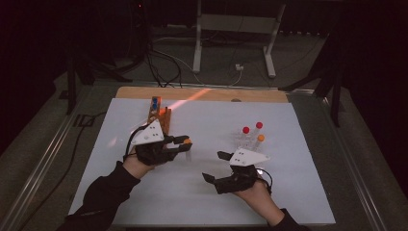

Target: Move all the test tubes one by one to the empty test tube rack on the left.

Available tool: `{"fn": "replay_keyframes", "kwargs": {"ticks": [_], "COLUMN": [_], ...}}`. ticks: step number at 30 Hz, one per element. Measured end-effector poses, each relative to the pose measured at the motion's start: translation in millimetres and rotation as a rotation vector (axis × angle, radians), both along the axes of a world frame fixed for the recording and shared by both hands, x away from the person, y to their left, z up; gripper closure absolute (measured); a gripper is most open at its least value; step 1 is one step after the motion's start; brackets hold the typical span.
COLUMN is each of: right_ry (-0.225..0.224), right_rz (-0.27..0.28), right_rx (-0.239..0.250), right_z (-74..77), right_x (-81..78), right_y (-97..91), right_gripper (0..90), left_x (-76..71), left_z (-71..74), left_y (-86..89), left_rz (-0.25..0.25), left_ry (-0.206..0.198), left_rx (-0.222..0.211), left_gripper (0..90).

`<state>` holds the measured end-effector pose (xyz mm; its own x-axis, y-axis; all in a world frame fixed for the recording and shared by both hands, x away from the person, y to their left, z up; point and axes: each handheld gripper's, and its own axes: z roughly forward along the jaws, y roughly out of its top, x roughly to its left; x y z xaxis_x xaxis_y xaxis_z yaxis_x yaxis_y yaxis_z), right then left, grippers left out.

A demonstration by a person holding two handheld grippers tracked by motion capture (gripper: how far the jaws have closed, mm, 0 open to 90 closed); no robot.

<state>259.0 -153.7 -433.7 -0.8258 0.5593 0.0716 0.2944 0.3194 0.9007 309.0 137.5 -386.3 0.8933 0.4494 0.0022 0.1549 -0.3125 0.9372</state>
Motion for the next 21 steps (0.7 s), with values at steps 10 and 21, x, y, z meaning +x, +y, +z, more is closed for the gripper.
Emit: {"fn": "replay_keyframes", "kwargs": {"ticks": [10,21], "right_ry": [0.010,0.001], "right_rz": [0.026,0.022], "right_rx": [0.029,0.025], "right_z": [2.9,3.7], "right_x": [-0.3,-1.9], "right_y": [-4.4,-3.6], "right_gripper": [1.1,1.2], "left_x": [27.8,57.3], "left_z": [26.9,22.8], "left_y": [36.2,59.3], "left_rz": [0.144,0.266], "left_ry": [-0.033,-0.025], "left_rx": [-0.032,-0.023], "left_gripper": [71.8,71.8]}}
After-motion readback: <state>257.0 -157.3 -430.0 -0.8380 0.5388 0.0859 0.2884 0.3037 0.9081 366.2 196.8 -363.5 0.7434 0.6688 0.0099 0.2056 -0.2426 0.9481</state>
